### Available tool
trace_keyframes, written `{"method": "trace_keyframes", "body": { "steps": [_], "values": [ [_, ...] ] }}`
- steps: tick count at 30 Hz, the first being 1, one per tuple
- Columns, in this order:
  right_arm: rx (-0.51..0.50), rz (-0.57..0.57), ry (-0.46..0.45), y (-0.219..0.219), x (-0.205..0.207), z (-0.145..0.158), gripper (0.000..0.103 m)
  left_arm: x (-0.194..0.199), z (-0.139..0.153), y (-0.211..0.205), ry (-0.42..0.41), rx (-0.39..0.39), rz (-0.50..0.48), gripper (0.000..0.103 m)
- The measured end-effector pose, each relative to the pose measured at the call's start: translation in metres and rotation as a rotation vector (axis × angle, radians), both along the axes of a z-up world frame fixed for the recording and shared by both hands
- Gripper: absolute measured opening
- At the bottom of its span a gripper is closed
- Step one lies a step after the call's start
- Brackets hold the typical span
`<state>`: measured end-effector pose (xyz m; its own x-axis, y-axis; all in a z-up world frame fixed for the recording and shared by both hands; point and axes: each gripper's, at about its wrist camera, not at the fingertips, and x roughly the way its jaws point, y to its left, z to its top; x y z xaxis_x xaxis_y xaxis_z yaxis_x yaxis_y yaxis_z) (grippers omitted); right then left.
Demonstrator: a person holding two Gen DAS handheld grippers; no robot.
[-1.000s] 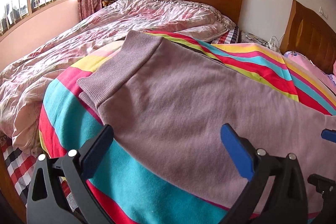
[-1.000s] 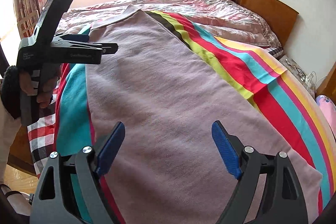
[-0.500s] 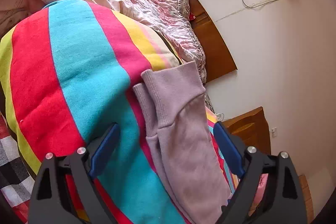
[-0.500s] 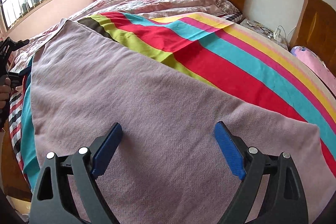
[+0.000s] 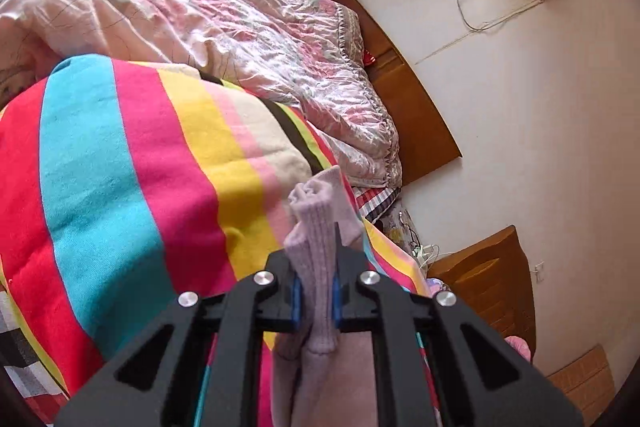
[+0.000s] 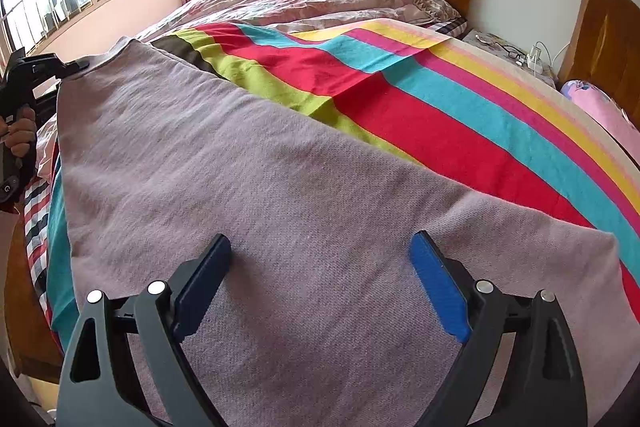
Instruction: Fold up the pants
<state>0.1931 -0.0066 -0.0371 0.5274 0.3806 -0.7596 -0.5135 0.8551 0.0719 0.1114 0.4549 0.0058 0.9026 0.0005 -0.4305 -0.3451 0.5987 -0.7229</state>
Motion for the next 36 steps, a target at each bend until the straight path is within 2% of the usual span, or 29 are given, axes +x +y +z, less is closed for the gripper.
{"method": "trace_keyframes", "body": {
  "steps": [3, 5, 7, 8, 11, 13, 14, 15, 16, 18, 20, 21, 23, 24, 25, 27, 29, 31, 36],
  "values": [
    [0.189, -0.101, -0.05, -0.039, -0.004, 0.021, 0.087, 0.001, 0.073, -0.098, -0.051, 0.34, -0.15, 0.01],
    [0.308, -0.195, -0.069, -0.074, -0.005, 0.037, 0.087, 0.0, 0.097, -0.181, -0.076, 0.535, -0.307, 0.011],
    [0.383, -0.294, -0.112, -0.113, -0.009, 0.055, 0.087, -0.006, 0.096, -0.267, -0.09, 0.72, -0.468, 0.011],
    [0.407, -0.336, -0.135, -0.133, -0.011, 0.064, 0.087, -0.01, 0.085, -0.308, -0.09, 0.794, -0.555, 0.011],
    [0.439, -0.431, -0.185, -0.185, -0.02, 0.088, 0.087, -0.022, 0.028, -0.406, -0.045, 0.963, -0.787, 0.011],
    [0.435, -0.469, -0.201, -0.208, -0.027, 0.097, 0.088, -0.021, -0.017, -0.447, 0.038, 0.998, -0.928, 0.015],
    [0.433, -0.478, -0.2, -0.217, -0.03, 0.099, 0.088, -0.019, -0.038, -0.458, 0.081, 1.016, -0.978, 0.022],
    [0.435, -0.483, -0.193, -0.223, -0.033, 0.1, 0.088, -0.02, -0.051, -0.465, 0.104, 1.043, -0.999, 0.036],
    [0.44, -0.48, -0.184, -0.226, -0.036, 0.099, 0.088, -0.023, -0.053, -0.468, 0.086, 1.063, -1.011, 0.042],
    [0.456, -0.448, -0.154, -0.225, -0.039, 0.096, 0.088, -0.032, -0.037, -0.459, 0.008, 1.043, -1.009, 0.082],
    [0.473, -0.4, -0.116, -0.214, -0.042, 0.091, 0.088, -0.048, -0.006, -0.432, -0.113, 1.004, -0.93, 0.092],
    [0.493, -0.361, -0.086, -0.206, -0.044, 0.087, 0.088, -0.052, 0.008, -0.413, -0.145, 0.984, -0.861, 0.1],
    [0.53, -0.258, -0.009, -0.183, -0.051, 0.076, 0.088, -0.05, 0.029, -0.364, -0.142, 0.924, -0.701, 0.102],
    [0.533, -0.212, 0.025, -0.169, -0.055, 0.07, 0.087, -0.047, 0.03, -0.34, -0.101, 0.893, -0.622, 0.102],
    [0.532, -0.162, 0.066, -0.155, -0.059, 0.063, 0.086, -0.042, 0.029, -0.317, -0.038, 0.867, -0.543, 0.102],
    [0.5, -0.092, 0.135, -0.13, -0.066, 0.047, 0.074, -0.033, 0.012, -0.275, 0.107, 0.814, -0.43, 0.101],
    [0.458, -0.061, 0.186, -0.114, -0.074, 0.033, 0.068, -0.032, -0.001, -0.249, 0.195, 0.785, -0.382, 0.101],
    [0.448, -0.036, 0.22, -0.107, -0.085, 0.026, 0.06, -0.038, -0.013, -0.238, 0.233, 0.781, -0.364, 0.101],
    [0.426, 0.031, 0.219, -0.086, -0.1, 0.029, 0.058, -0.045, -0.029, -0.248, 0.239, 0.786, -0.38, 0.101]
  ]
}}
